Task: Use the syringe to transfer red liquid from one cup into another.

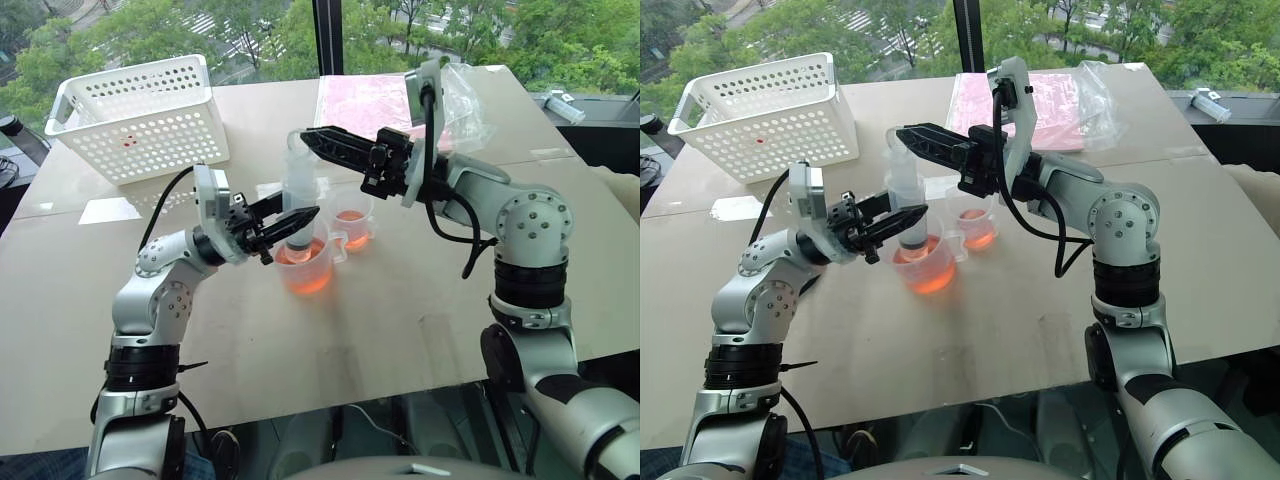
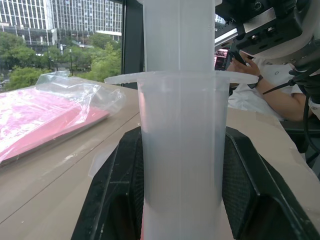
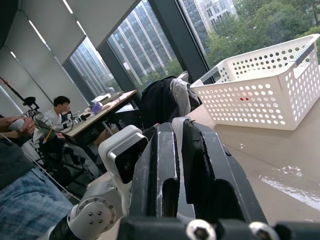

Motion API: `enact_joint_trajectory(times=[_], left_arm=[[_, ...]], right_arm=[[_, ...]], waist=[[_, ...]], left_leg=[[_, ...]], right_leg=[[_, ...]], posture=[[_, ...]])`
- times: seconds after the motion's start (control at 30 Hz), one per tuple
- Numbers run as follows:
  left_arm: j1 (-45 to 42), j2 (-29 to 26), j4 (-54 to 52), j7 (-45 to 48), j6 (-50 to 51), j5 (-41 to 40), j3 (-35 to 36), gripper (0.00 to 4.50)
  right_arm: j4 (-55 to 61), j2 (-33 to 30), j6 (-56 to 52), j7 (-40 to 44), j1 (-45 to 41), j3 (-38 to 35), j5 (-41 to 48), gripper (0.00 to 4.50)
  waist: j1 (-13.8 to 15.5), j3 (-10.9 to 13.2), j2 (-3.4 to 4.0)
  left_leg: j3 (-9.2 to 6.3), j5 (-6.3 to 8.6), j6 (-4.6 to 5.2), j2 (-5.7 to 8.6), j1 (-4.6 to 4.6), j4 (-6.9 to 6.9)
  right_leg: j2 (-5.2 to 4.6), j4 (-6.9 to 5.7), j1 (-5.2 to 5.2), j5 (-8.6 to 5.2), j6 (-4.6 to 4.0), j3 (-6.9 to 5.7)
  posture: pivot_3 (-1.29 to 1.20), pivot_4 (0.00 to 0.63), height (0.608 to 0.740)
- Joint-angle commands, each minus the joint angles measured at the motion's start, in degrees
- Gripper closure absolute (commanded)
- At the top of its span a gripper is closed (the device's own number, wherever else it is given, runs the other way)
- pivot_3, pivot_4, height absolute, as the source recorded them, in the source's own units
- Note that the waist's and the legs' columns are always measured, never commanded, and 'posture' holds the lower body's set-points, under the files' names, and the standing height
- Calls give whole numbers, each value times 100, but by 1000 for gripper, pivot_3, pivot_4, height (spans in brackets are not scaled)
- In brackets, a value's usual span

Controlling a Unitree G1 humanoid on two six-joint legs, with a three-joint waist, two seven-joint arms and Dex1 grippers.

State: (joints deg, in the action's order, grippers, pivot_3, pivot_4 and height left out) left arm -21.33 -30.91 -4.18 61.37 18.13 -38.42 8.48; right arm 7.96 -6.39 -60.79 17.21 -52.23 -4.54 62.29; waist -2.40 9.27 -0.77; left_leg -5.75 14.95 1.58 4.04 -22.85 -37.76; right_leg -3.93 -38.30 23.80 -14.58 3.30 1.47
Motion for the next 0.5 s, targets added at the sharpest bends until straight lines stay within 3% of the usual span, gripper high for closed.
enact_joint_trajectory(times=[0.03,0.17,0.37,0.4,0.5], left_arm=[[135,-61,27,131,73,144,-197,3068],[64,-103,-27,126,381,-129,-99,3068],[70,-156,-127,67,307,-66,-28,258],[78,-162,-134,78,301,-64,-21,29],[93,-162,-156,64,307,-83,24,29]], right_arm=[[302,79,439,68,-346,-399,278,4350],[333,31,327,103,-290,-334,326,4350],[346,-13,117,-6,-125,-122,249,4500],[335,-9,134,-13,-125,-114,227,4500],[301,-6,161,-19,-141,-129,210,4500]], waist=[[0,0,0],[1,0,0],[3,0,5],[3,1,5],[3,1,5]], left_leg=[[0,0,0,0,0,0],[0,0,0,0,0,1],[0,0,0,0,0,2],[0,0,0,0,1,2],[0,0,0,0,1,2]], right_leg=[[0,0,0,0,0,0],[0,1,0,0,0,0],[-1,2,-1,0,0,-1],[-1,2,-1,0,0,-1],[-1,2,-1,0,0,-1]], posture=[[0,150,740],[0,150,740],[0,150,740],[0,150,740],[0,150,740]])
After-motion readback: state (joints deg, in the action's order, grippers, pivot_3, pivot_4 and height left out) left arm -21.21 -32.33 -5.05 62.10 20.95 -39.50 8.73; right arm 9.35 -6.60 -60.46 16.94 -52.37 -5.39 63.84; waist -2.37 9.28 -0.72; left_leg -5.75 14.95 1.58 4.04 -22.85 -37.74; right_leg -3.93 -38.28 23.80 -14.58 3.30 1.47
